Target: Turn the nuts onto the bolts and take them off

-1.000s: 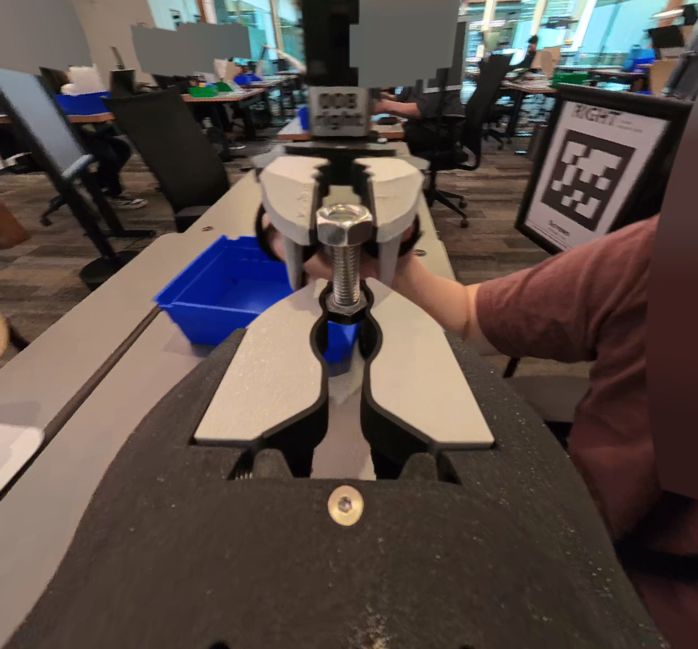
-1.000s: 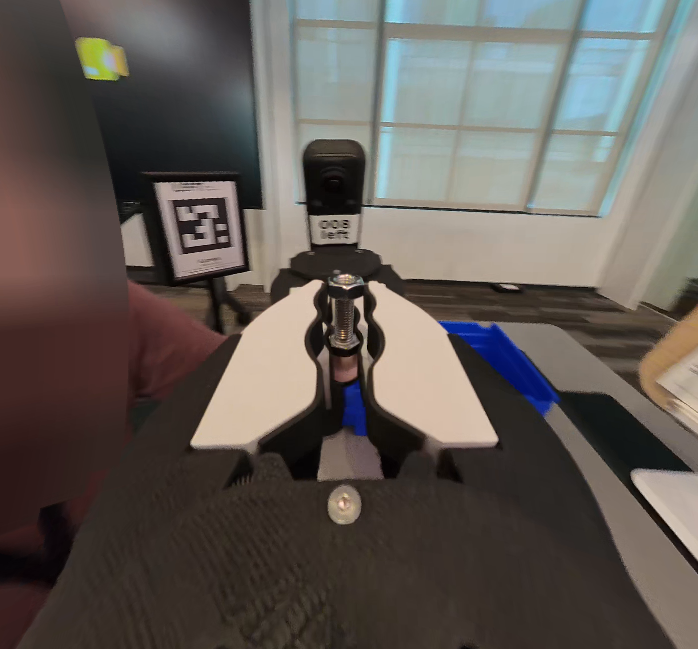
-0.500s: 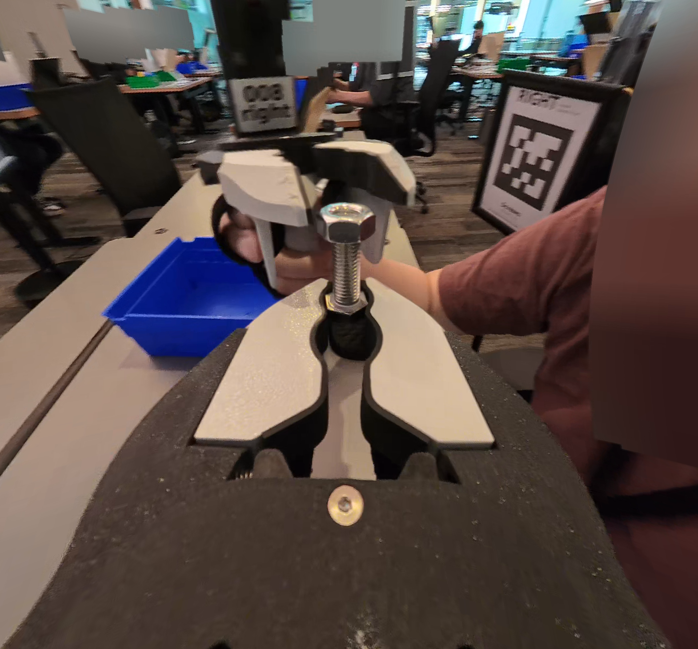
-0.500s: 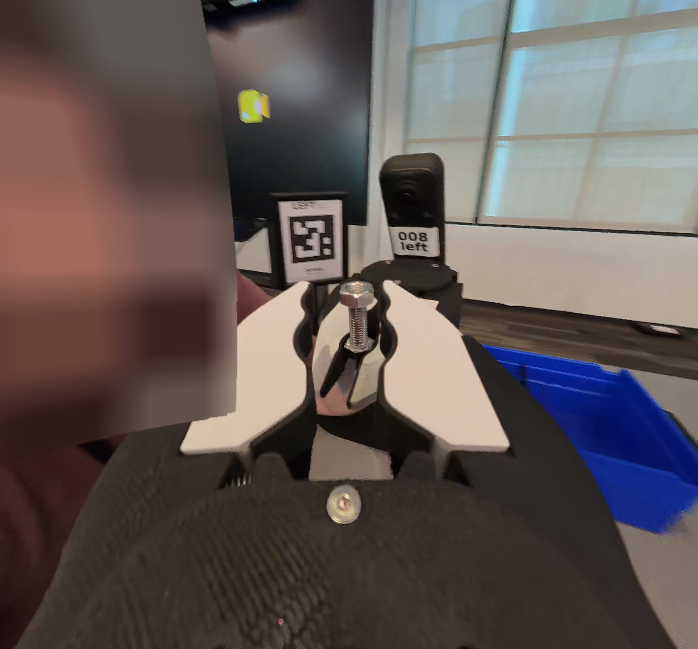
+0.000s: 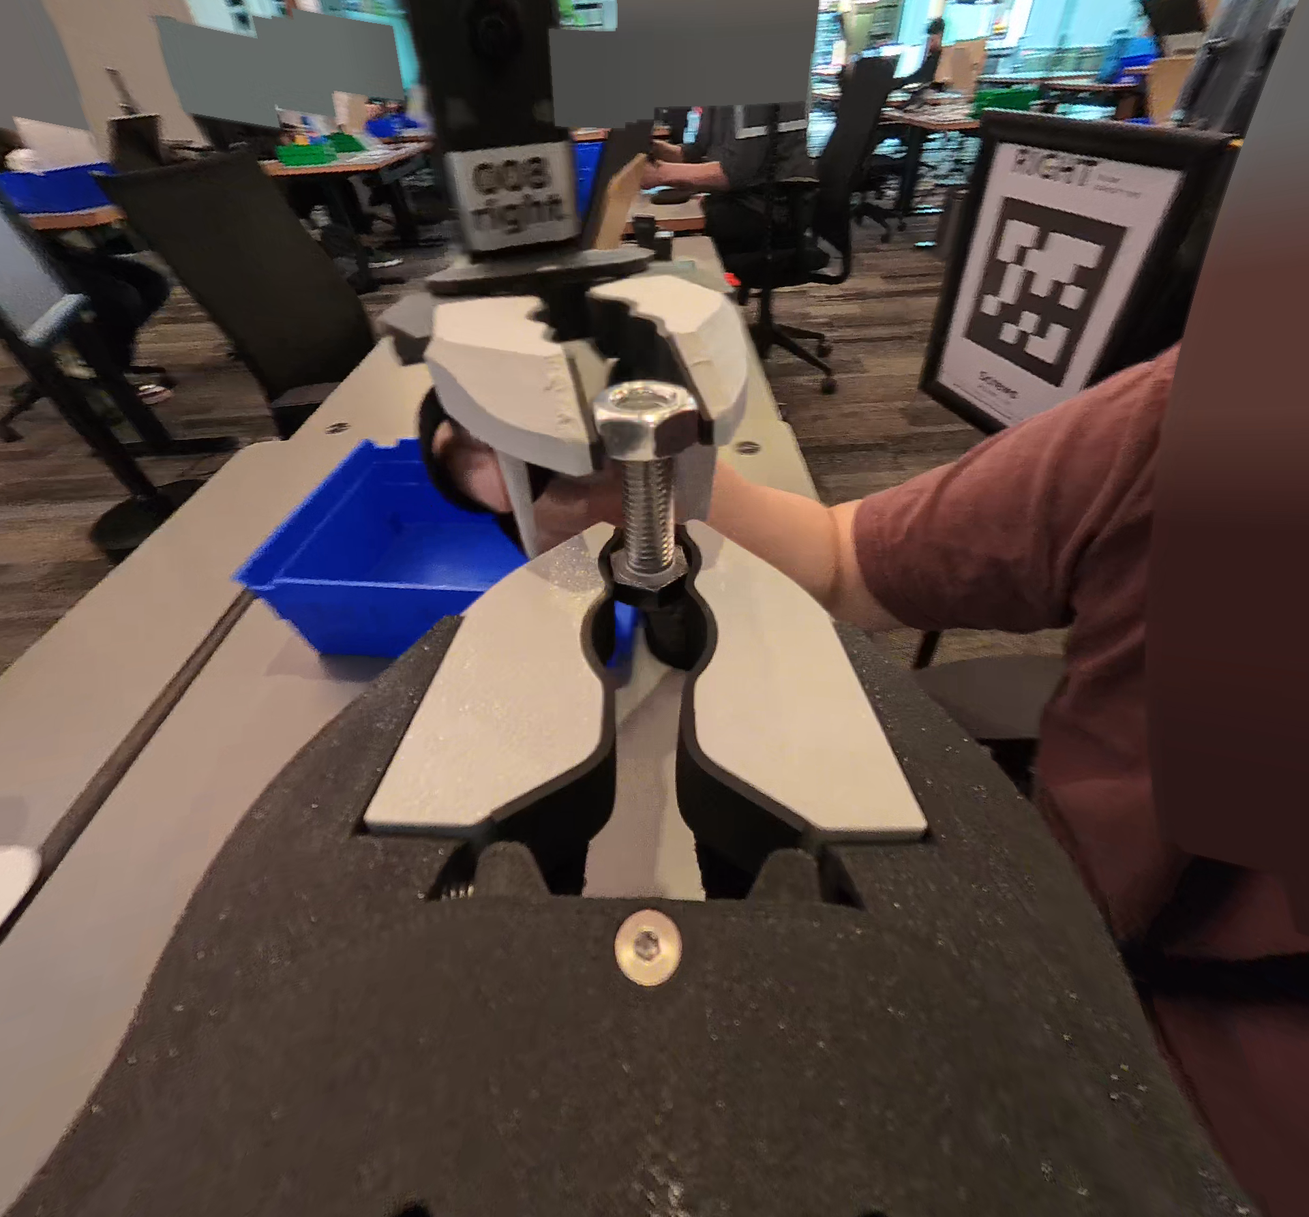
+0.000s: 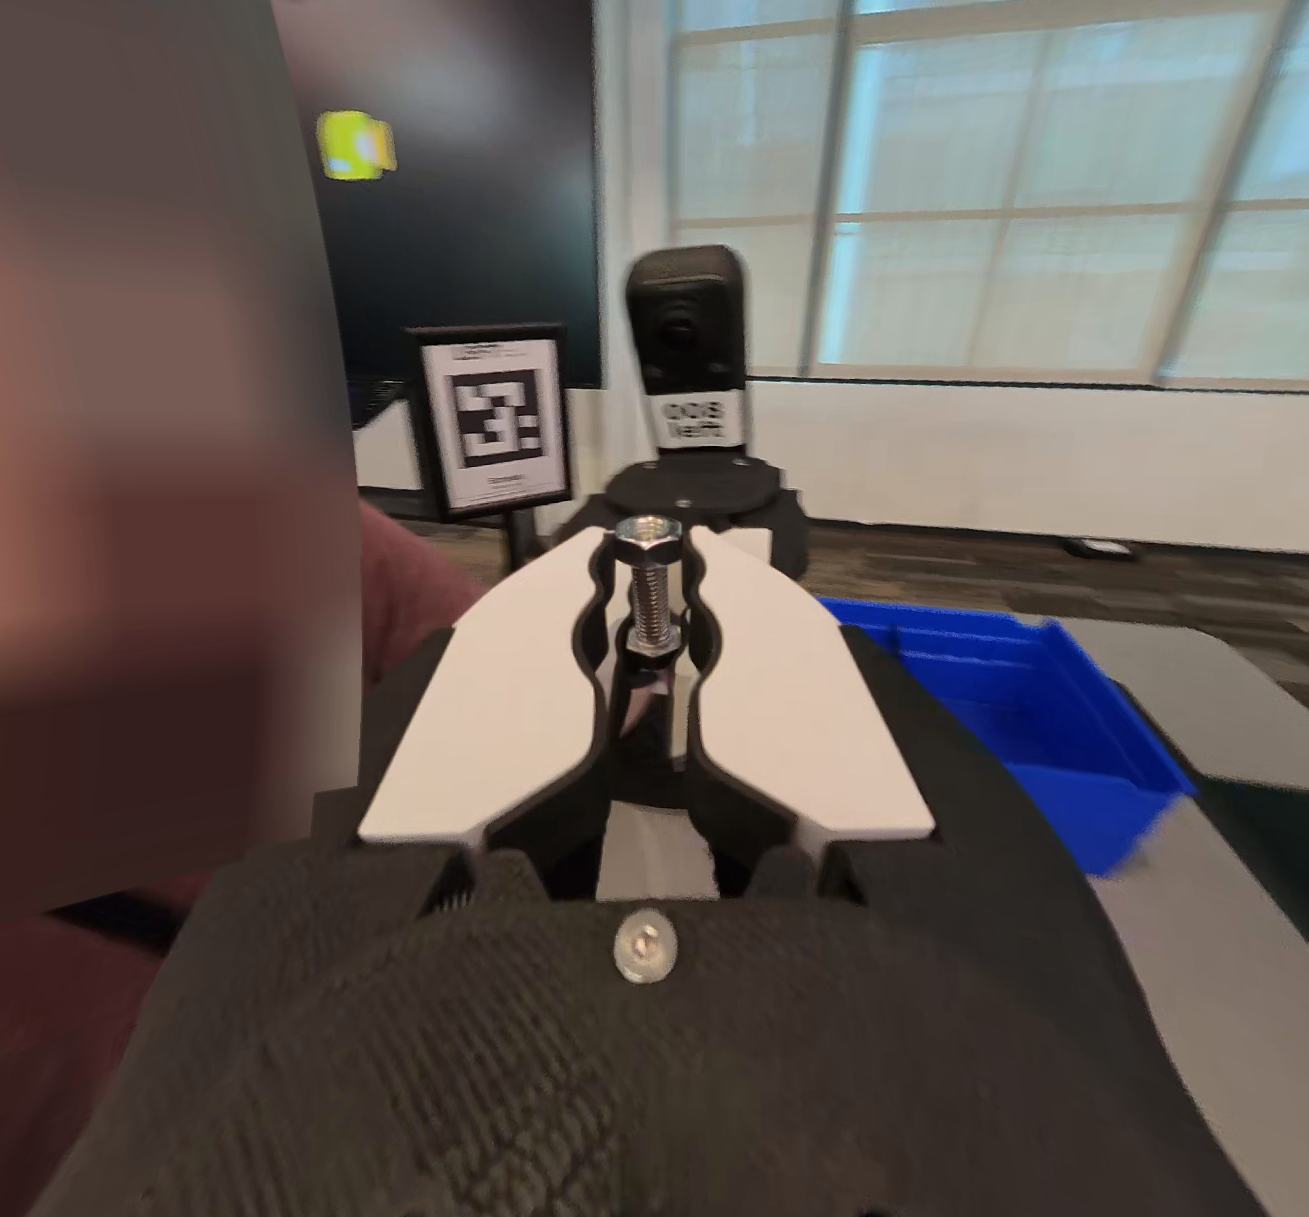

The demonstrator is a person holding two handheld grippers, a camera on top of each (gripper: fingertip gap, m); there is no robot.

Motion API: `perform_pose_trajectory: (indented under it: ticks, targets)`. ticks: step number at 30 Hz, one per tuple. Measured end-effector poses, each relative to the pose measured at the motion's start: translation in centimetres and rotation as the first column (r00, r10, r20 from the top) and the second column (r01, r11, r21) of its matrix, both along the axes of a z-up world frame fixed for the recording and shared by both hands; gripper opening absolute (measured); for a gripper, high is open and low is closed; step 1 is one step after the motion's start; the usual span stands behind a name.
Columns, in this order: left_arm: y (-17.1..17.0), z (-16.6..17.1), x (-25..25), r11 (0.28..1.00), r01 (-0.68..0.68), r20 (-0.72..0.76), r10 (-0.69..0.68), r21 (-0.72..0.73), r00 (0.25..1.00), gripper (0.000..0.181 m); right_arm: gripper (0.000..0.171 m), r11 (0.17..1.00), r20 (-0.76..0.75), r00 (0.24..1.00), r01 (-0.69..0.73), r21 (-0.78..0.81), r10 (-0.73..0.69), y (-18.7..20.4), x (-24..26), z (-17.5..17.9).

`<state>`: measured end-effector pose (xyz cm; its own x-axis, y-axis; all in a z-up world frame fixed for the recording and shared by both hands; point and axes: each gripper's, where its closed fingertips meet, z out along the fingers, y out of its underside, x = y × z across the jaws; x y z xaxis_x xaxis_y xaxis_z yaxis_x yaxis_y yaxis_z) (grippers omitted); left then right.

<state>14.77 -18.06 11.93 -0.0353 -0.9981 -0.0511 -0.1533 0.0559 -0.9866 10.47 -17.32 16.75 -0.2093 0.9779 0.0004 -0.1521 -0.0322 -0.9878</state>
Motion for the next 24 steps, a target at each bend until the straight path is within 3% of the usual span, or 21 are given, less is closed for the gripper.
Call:
perform_pose_trajectory:
  ticks: [1,5,7,9,14,18,24]
  targets:
    - [1.0,0.0,-0.2,0.998,-0.063,-0.002,0.063,0.011,0.998,0.013,0.018,0.997,0.011,0.997,0.075,-0.001,-0.075,0.8,-0.2,0.0]
    - [3.2,-0.3,-0.7,0.983,-0.181,-0.013,0.182,0.037,0.983,0.013,0.021,0.970,0.043,0.969,0.241,0.042,-0.243,2.1,-0.5,-0.3]
    - [3.1,-0.2,-0.7,0.983,-0.180,-0.012,0.180,0.037,0.984,0.013,0.036,0.966,0.018,0.969,0.243,0.082,-0.246,1.8,-0.3,0.1]
    - [3.1,-0.1,-0.7,0.982,-0.185,-0.010,0.185,0.045,0.983,0.013,0.039,0.967,0.001,0.971,0.238,0.090,-0.239,1.6,-0.1,0.4]
    - [4.0,0.3,-1.4,0.970,-0.238,0.010,0.238,0.047,0.971,0.013,0.043,0.956,0.035,0.962,0.266,0.123,-0.272,1.3,-0.3,0.2]
    - [4.7,0.6,-1.9,0.964,-0.265,0.024,0.265,0.026,0.964,0.013,0.036,0.945,0.084,0.948,0.291,0.153,-0.306,1.2,-0.4,-0.3]
    - [4.1,0.3,-1.5,0.969,-0.244,0.007,0.244,0.046,0.970,0.013,0.041,0.903,0.016,0.913,0.399,0.156,-0.407,2.7,0.0,0.4]
